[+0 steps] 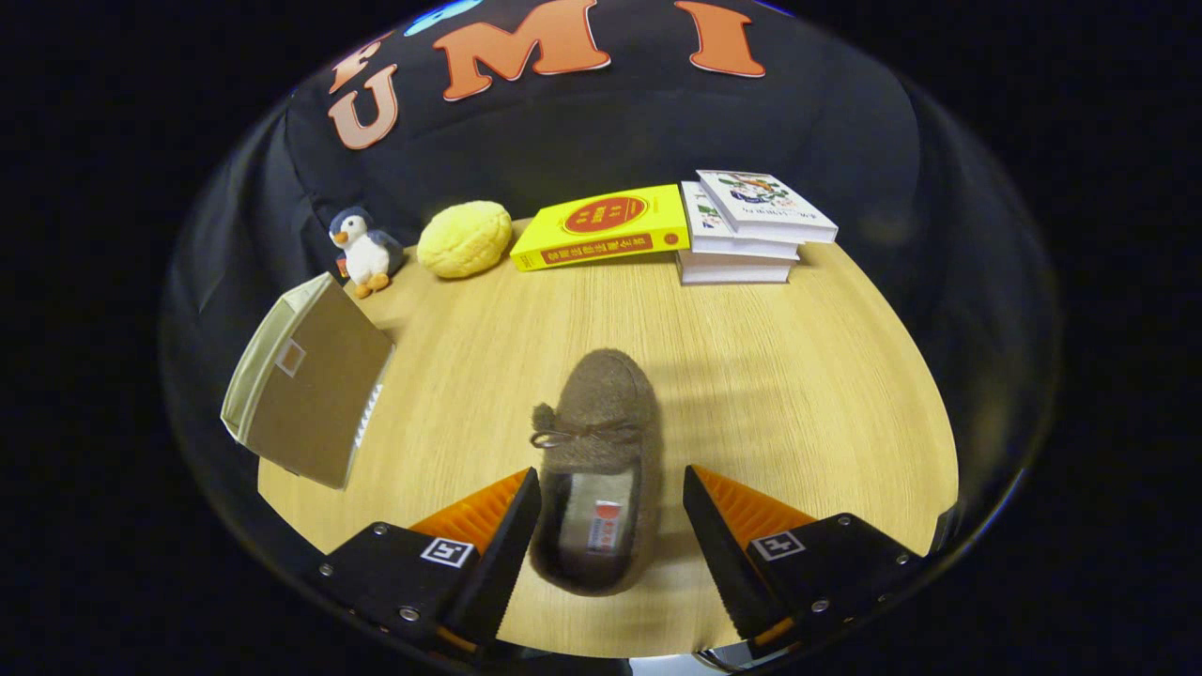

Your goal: Open the storage box then place both shoes into the box .Put the left shoe in first, then the right shoe, with the right side of both shoes facing outward in a uniform manner.

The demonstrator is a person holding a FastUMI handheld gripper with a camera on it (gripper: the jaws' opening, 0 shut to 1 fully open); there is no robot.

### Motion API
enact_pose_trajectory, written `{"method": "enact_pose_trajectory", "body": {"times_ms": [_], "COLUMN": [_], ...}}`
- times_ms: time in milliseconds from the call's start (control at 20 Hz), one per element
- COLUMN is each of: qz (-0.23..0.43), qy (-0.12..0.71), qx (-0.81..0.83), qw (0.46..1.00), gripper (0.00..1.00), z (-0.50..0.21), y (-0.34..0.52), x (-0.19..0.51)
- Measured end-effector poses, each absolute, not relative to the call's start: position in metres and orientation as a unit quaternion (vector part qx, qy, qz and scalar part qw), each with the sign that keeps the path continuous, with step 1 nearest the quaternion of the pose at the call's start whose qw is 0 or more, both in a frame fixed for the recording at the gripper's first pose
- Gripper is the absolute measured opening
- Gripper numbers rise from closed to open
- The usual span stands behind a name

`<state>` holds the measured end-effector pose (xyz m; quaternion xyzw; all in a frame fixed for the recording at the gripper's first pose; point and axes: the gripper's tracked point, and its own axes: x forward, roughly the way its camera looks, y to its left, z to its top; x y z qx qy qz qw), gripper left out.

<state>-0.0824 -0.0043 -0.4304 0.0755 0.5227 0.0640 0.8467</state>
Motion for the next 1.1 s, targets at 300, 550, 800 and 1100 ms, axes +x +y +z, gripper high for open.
{"method": "enact_pose_trajectory", "body": {"times_ms": [300,550,800,1100], "qz": [0.084,0.077,0.047,0.044], "qy": [0.541,0.544,0.560,0.548], "qx": [0.038,0.062,0.069,0.108], "qw": [0.836,0.833,0.824,0.828], "gripper": [0.74,0.42,0.11,0.04], "z": [-0.481,-0.499,-0.501,-0.443], "y": [-0.014,-0.009,-0.016,0.014], "x": [-0.076,-0.055,-0.055,-0.047]}}
